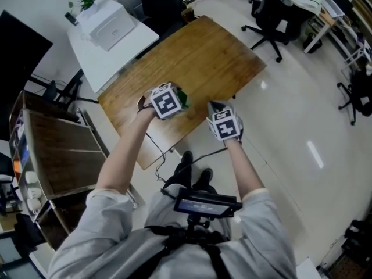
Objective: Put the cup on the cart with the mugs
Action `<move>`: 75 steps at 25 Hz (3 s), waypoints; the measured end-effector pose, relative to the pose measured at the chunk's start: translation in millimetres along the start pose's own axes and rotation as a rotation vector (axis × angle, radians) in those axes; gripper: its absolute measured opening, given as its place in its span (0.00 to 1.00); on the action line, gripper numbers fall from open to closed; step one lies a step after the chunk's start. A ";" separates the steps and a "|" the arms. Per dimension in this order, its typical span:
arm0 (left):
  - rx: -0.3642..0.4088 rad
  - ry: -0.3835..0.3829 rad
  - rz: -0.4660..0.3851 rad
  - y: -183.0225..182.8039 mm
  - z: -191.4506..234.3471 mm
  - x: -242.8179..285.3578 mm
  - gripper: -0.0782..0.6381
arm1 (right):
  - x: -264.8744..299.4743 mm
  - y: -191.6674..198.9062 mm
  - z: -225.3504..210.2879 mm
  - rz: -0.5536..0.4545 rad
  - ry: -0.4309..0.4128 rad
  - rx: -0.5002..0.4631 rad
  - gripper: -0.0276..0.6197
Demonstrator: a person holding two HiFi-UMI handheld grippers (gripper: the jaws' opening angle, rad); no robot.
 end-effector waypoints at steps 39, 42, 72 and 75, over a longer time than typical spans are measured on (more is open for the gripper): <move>-0.544 -0.294 0.091 423.0 -231.7 -289.9 0.57 | 25.4 -43.8 552.1 -0.100 -0.632 -0.447 0.05; -0.580 -0.311 0.097 446.5 -253.4 -309.1 0.57 | 21.5 -43.7 594.7 -0.113 -0.683 -0.455 0.05; -1.123 -0.621 0.206 590.7 -302.3 -525.9 0.57 | -21.5 -124.2 841.0 -0.125 -1.307 -0.838 0.05; -1.167 -0.615 0.196 616.4 -303.6 -539.5 0.57 | -21.8 -132.2 863.1 -0.149 -1.314 -0.856 0.05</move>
Point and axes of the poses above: the fingertips, and each gripper's own axes: x forward along the fingers, z to its left, y out of its underside, the point moved 4 cm from there along -x, backward along the fingers, and after that the axes turned 4 degrees about x, right-handed, at the moved point
